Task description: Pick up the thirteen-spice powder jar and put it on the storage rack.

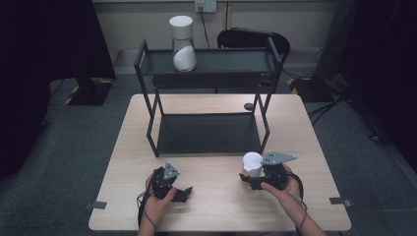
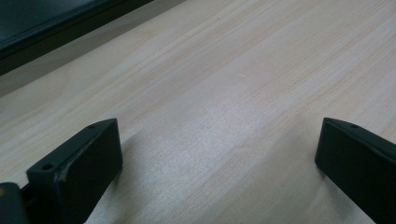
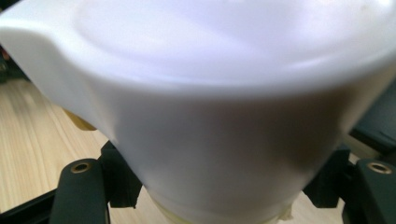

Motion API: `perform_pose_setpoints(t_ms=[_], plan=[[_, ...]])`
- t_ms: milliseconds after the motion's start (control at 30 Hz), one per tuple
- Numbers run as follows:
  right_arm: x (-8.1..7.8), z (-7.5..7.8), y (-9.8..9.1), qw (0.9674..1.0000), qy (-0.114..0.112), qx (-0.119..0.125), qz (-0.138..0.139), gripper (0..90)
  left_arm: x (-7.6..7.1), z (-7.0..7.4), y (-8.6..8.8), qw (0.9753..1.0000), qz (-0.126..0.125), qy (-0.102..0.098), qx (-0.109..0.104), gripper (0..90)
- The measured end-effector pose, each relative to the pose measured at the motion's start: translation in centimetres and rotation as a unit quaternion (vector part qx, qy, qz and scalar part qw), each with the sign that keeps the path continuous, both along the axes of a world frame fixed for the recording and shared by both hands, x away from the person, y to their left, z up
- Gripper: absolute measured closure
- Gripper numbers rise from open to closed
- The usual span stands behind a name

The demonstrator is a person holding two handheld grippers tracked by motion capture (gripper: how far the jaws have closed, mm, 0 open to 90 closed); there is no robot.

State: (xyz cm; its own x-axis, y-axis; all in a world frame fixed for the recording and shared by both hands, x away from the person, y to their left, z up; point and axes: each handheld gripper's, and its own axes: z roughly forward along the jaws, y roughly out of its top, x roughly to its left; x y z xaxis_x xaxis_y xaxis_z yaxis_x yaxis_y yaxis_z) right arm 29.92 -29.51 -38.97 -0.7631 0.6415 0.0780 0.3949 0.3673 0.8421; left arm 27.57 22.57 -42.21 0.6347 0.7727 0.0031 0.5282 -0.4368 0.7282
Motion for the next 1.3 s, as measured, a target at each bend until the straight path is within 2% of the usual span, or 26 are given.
perform_pose_setpoints(t_ms=[167,367,467,633,767,867,1100,1300], plan=[[0.8,0.9,1.2,0.9999,-0.009,-0.012,-0.006,28.9,0.0,0.0,0.0,1.0,0.0,0.0,-0.001,0.0],[2.1,1.6,1.9,0.9999,-0.004,-0.011,-0.011,29.1,0.0,0.0,0.0,1.0,0.001,0.0,-0.001,0.0],[2.9,2.0,2.0,0.9999,0.004,-0.003,-0.012,29.2,0.0,0.0,0.0,1.0,0.0,0.0,-0.001,0.0],[3.8,2.9,2.4,0.9999,-0.006,-0.013,-0.008,29.2,0.0,0.0,0.0,1.0,0.0,0.001,-0.001,0.0],[4.6,3.6,2.7,1.0,0.0,-0.008,-0.006,29.3,0.0,0.0,0.0,1.0,0.0,0.001,-0.001,0.0],[4.9,4.5,3.2,0.9999,-0.005,-0.014,-0.006,29.3,0.0,0.0,0.0,1.0,0.0,0.001,0.0,0.0],[6.0,6.4,4.2,0.9999,-0.007,-0.012,-0.003,29.4,0.0,0.0,0.0,1.0,0.0,0.001,0.0,0.0],[6.9,8.0,5.0,1.0,-0.007,-0.001,0.0,29.5,0.0,0.0,0.0,1.0,0.0,0.001,0.0,0.0]])
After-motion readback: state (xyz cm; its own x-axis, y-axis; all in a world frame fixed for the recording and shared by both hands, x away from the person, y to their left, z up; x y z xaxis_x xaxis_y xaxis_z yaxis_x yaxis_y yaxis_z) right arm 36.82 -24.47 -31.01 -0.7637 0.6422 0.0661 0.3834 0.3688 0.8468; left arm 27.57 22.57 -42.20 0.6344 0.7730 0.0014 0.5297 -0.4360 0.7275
